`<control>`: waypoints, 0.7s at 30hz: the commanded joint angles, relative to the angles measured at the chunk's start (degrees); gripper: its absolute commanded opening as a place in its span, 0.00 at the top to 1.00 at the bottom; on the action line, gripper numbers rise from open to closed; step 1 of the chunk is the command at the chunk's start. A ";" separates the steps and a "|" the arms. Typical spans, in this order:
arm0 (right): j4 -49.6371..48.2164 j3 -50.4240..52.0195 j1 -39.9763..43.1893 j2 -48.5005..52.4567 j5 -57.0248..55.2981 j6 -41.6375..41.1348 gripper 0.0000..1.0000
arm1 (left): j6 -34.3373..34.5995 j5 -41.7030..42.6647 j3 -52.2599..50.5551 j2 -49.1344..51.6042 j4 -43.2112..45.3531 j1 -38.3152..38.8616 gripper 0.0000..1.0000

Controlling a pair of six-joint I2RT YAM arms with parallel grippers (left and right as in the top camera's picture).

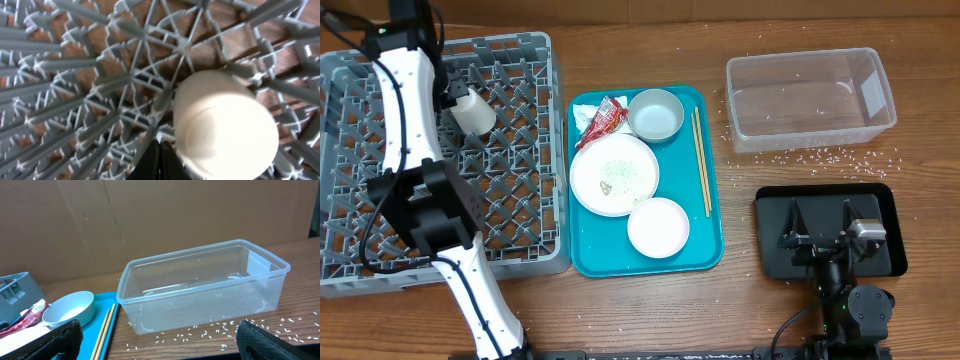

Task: Sort waste into correct bins and load items into the dishwasher
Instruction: 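Reach the left gripper to the white bowl and grasp its rim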

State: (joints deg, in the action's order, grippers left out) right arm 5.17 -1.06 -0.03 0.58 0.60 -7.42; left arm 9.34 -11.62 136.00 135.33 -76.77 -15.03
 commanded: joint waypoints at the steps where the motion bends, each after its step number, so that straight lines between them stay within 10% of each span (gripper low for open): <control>1: -0.33 0.59 0.11 -0.42 -0.55 0.35 0.00 | 2.69 3.58 5.03 -3.85 -2.67 0.48 0.96; 7: -0.33 0.59 0.11 -0.42 -0.55 0.35 0.00 | 1.77 26.43 11.23 -9.64 -3.78 1.27 0.81; 12: -0.33 0.59 0.11 -0.42 -0.55 0.35 0.00 | -6.99 43.95 11.23 -12.13 -3.23 7.26 0.42; 21: -0.33 0.59 0.11 -0.42 -0.55 0.35 0.00 | -10.23 28.35 11.10 -6.32 -2.89 27.71 0.20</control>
State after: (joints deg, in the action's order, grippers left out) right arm 5.17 -1.06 -0.03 0.58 0.58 -7.42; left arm 1.06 24.10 147.28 125.38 -79.85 7.70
